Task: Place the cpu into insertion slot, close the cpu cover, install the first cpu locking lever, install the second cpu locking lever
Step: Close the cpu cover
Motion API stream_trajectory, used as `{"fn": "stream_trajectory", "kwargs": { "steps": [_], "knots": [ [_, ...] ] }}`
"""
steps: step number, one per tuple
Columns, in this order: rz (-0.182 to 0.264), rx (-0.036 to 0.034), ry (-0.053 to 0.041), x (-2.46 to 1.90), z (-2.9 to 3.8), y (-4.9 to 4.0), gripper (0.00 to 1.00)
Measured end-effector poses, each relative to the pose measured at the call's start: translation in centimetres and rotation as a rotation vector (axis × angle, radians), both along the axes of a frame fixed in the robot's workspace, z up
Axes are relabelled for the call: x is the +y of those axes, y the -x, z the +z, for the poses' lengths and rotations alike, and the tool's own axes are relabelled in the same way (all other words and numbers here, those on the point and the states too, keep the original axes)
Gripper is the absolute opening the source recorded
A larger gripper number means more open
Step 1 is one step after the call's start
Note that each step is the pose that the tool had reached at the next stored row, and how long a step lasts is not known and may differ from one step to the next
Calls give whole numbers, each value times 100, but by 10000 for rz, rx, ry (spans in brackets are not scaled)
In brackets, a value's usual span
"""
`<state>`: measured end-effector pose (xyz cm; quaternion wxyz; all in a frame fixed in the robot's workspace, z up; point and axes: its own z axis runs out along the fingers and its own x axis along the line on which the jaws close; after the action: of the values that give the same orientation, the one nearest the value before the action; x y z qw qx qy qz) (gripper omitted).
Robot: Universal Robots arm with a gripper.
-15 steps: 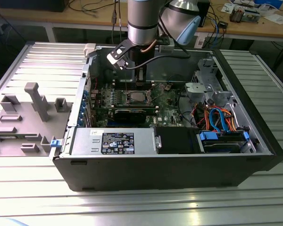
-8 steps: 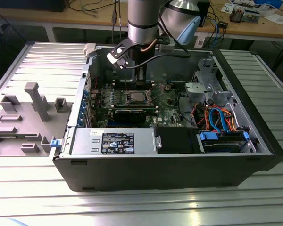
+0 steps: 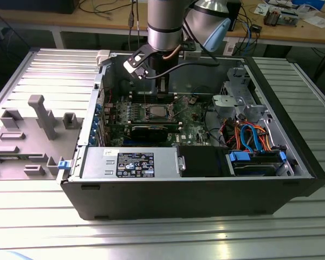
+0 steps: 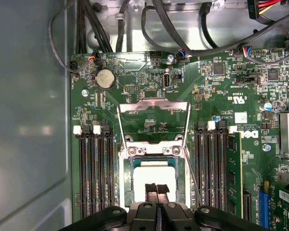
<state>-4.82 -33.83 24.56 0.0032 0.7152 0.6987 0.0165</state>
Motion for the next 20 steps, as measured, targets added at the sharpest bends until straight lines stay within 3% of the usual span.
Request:
{"fn": "stream_trajectory", "kwargs": {
  "steps": [10,20],
  "knots": [
    [0,-1,0,1,3,-8,11],
    [0,0,1,0,82,-8,11]
  ]
}}
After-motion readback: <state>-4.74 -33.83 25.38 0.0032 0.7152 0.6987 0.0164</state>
